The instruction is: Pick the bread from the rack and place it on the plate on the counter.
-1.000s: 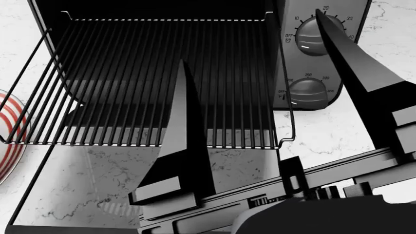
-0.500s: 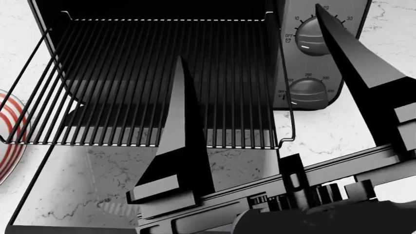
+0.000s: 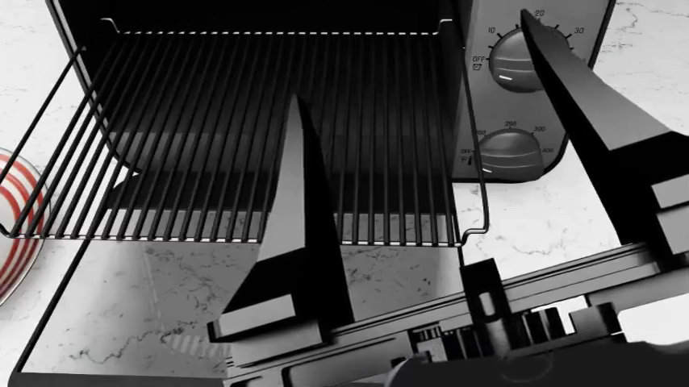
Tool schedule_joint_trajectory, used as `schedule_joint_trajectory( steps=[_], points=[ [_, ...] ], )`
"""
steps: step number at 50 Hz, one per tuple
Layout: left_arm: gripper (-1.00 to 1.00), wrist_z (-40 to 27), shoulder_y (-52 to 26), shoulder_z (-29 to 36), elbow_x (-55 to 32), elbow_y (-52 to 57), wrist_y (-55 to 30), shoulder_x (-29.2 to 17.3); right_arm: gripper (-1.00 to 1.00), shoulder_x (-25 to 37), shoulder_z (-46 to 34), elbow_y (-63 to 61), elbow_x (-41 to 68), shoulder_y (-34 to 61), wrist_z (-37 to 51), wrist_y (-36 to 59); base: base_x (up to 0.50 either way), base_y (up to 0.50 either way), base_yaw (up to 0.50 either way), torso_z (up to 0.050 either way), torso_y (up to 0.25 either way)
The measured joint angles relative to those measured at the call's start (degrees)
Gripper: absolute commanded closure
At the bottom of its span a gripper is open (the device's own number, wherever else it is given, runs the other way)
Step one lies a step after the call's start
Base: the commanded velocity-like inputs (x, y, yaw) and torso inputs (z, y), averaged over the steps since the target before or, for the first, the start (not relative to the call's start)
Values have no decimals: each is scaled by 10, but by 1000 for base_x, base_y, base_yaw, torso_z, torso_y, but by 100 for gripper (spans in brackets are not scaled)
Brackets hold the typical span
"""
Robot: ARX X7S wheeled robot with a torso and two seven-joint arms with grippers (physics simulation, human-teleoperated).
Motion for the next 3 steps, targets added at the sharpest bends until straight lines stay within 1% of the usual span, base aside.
schedule_joint_trajectory(
  steps=[3],
  points=[
    [-100,-5,13,-19,-13,12,8,-11,-100,0,-3,0,-3,0,0,-2,0,0,0,0,0]
  ],
)
